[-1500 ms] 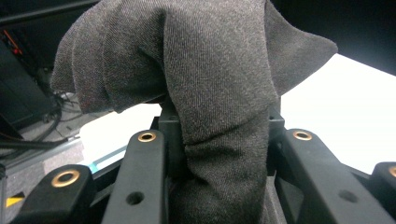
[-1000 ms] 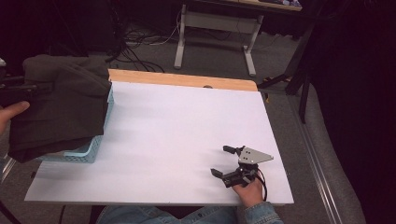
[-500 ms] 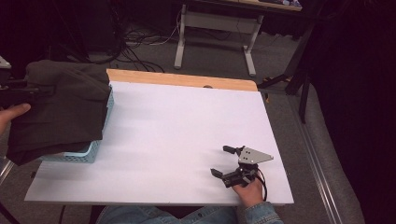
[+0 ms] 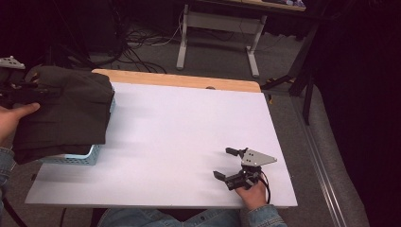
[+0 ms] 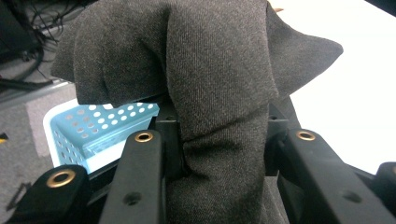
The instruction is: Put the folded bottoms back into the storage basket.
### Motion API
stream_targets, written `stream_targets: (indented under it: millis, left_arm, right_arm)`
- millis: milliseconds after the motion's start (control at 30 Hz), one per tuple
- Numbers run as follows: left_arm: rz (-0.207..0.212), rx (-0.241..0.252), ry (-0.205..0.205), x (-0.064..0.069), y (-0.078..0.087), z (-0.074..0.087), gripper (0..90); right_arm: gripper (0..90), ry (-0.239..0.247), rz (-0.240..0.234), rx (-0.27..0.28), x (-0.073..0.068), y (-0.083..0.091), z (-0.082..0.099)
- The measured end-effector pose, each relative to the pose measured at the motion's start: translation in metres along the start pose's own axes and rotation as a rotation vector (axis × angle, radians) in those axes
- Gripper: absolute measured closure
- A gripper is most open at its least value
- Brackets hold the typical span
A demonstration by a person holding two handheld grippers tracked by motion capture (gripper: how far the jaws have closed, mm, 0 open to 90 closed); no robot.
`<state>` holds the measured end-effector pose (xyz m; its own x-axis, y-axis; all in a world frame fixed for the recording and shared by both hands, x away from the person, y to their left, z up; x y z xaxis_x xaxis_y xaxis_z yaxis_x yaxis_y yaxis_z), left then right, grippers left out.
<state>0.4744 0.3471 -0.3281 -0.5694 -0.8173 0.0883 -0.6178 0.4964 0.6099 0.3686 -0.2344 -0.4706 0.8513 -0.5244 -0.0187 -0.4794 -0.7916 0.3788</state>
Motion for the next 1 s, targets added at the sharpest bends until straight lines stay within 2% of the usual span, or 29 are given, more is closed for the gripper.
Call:
stream_targets:
  millis: [500,800,833,933,967,1000]
  left_arm:
    - [-0.011,-0.060,0.108,-0.035,-0.033,0.015,63.4]
    - [0.001,-0.074,0.197,-0.053,-0.051,0.029,62.8]
    - [0.003,-0.073,0.220,-0.058,-0.056,0.034,61.7]
    - [-0.012,-0.083,0.235,-0.064,-0.061,0.039,55.8]
    - [-0.049,-0.106,0.264,-0.070,-0.068,0.044,51.3]
    - [-0.049,-0.106,0.264,-0.070,-0.068,0.044,46.6]
  right_arm:
    - [2.2,-0.003,0.000,0.002,0.000,0.001,0.000]
    - [2.4,-0.003,-0.005,0.001,0.000,0.000,0.000]
    - [2.4,-0.003,-0.005,0.001,0.000,0.000,0.000]
    - [2.4,-0.002,-0.005,0.001,0.000,0.000,0.000]
    - [2.4,-0.002,-0.006,0.001,0.000,0.000,0.000]
    - [2.4,-0.002,-0.006,0.001,0.000,0.000,0.000]
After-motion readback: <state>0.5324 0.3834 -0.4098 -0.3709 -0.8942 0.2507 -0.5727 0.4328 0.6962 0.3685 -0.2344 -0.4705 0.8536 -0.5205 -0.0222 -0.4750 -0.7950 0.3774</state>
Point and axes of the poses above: each handheld gripper's, and its own axes: y roughly backward along the jaws, z roughly out of its underside, x roughly to its right, the point moved 5 cm from there along -y, roughly forward along the jaws, and after that the axes turned 2 degrees about -y, right-handed, at the moved point
